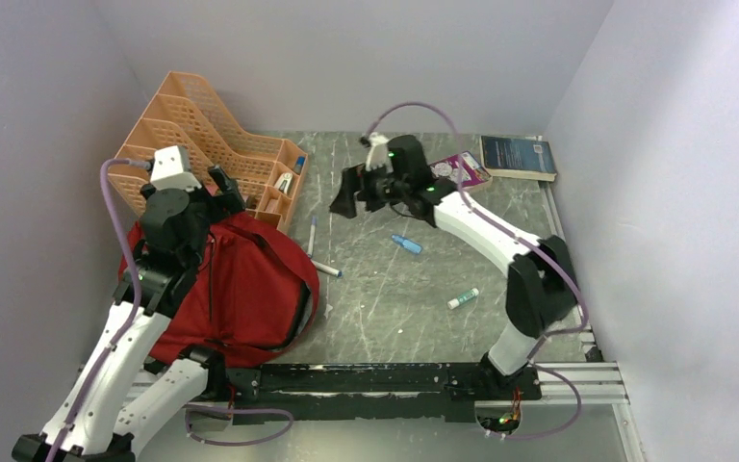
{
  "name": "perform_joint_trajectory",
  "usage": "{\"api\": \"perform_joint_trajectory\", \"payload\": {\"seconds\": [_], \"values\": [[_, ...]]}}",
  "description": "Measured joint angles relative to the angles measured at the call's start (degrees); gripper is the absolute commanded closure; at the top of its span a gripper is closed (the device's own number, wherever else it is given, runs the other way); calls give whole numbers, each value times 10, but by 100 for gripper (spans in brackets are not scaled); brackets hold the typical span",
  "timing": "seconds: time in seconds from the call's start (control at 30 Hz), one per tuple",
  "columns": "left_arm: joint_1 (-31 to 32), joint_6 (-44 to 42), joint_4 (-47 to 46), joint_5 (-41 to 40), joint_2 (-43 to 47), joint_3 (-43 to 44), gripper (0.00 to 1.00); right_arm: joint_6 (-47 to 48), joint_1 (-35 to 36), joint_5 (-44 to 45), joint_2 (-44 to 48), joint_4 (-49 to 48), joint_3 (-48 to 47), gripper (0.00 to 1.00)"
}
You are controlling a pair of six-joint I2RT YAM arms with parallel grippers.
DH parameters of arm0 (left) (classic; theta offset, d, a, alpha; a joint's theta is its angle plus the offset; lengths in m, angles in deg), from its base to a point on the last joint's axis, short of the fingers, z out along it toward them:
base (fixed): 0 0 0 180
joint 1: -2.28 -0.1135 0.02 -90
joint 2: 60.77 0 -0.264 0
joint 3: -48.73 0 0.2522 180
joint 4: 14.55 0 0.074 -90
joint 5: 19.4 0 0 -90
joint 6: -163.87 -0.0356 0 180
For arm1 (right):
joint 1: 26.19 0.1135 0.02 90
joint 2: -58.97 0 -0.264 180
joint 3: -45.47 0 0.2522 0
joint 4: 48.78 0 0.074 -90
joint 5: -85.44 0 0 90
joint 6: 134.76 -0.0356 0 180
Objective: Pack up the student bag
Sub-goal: Pick up the student bag at the center of the board.
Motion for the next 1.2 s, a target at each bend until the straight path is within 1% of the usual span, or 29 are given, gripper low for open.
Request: {"api": "perform_joint_trajectory", "payload": {"seconds": [0.13,0.3,0.4,0.57,0.7,0.97,1.2], "values": [[-4,6,0,-21,19,0,3,24,58,-51,-86,5,-57,0],[-13,11,1,-30,23,-3,3,40,133,-82,-173,5,-133,0],[-16,13,1,-31,23,-3,3,46,162,-94,-207,11,-172,0],[-21,14,0,-32,22,-6,3,55,181,-99,-236,19,-225,0],[-29,16,0,-30,22,-10,3,63,190,-92,-241,25,-247,0],[-33,17,0,-27,21,-12,3,88,210,-42,-280,62,-291,0],[-41,19,0,-20,20,-14,3,102,218,-14,-308,82,-301,0]]}}
